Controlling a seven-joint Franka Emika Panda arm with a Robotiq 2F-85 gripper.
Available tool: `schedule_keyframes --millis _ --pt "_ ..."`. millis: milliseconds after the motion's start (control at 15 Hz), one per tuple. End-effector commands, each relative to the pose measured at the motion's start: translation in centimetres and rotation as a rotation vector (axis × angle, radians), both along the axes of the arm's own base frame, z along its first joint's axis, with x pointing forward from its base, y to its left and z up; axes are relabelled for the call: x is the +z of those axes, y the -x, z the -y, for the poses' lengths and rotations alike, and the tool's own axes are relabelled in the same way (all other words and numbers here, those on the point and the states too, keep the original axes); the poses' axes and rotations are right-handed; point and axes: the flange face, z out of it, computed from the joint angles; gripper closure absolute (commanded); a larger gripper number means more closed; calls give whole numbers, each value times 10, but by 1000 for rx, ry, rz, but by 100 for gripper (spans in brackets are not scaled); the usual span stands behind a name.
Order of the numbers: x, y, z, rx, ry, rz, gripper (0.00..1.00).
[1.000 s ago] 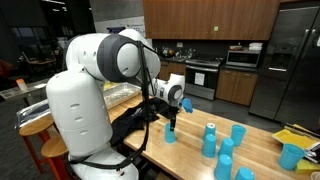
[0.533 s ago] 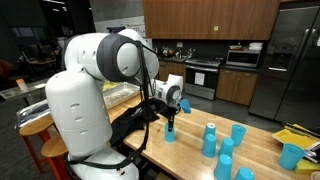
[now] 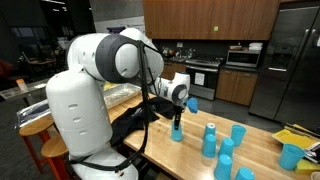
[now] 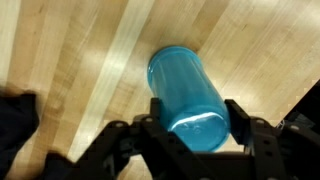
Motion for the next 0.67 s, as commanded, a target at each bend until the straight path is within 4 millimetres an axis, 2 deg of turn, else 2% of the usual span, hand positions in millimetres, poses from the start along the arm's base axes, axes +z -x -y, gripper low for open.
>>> schedule_keyframes --millis 0,400,600 --pt "13 -11 31 -99 11 42 61" --pt "20 -15 83 -255 43 100 61" --pt "19 -12 102 -310 53 140 61"
